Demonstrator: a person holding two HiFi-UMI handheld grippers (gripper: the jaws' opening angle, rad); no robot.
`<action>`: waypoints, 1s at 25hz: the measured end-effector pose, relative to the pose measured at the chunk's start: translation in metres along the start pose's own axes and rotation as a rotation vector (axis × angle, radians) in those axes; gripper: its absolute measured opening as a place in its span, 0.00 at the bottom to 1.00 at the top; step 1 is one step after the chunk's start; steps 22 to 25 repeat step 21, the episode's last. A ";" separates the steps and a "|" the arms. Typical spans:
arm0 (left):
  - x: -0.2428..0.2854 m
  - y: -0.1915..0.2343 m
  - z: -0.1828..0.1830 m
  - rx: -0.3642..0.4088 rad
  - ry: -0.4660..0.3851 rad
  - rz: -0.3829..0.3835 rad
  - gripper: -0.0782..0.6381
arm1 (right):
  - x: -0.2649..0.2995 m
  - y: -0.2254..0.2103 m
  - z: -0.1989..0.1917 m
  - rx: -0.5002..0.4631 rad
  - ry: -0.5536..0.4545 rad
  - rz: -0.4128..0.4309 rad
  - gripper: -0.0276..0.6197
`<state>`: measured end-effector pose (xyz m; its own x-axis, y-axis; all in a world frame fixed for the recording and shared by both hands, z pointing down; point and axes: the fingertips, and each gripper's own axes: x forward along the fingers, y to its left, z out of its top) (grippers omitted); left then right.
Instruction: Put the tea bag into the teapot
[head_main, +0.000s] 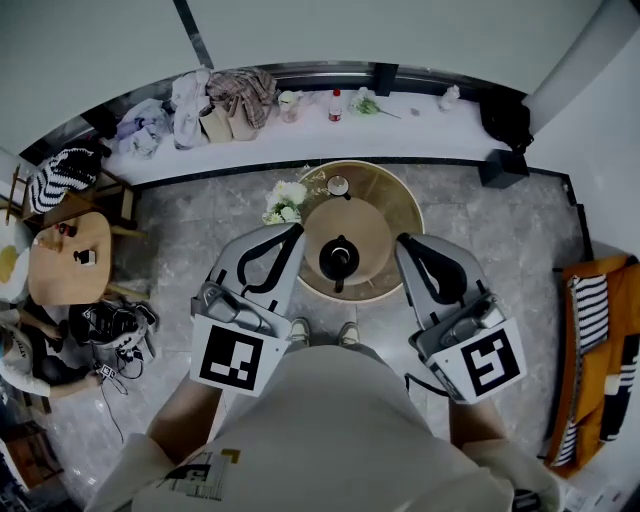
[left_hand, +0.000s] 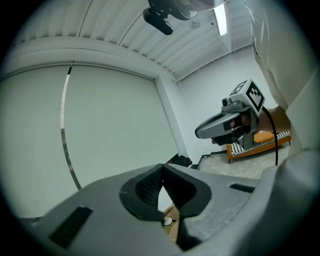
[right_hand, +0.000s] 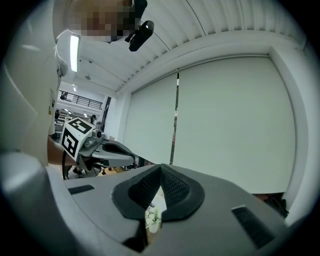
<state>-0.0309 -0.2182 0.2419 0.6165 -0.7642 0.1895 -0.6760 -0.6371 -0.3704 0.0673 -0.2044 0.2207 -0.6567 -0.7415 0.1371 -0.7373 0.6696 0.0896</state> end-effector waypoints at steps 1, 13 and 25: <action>-0.001 0.000 -0.001 -0.001 0.005 0.002 0.12 | 0.000 0.001 0.000 0.001 0.001 0.000 0.05; -0.005 0.002 -0.009 -0.039 0.033 0.045 0.12 | -0.007 -0.002 0.016 -0.013 -0.025 0.006 0.05; -0.005 -0.001 -0.008 -0.046 0.030 0.044 0.12 | -0.007 0.002 0.024 -0.038 -0.054 0.016 0.05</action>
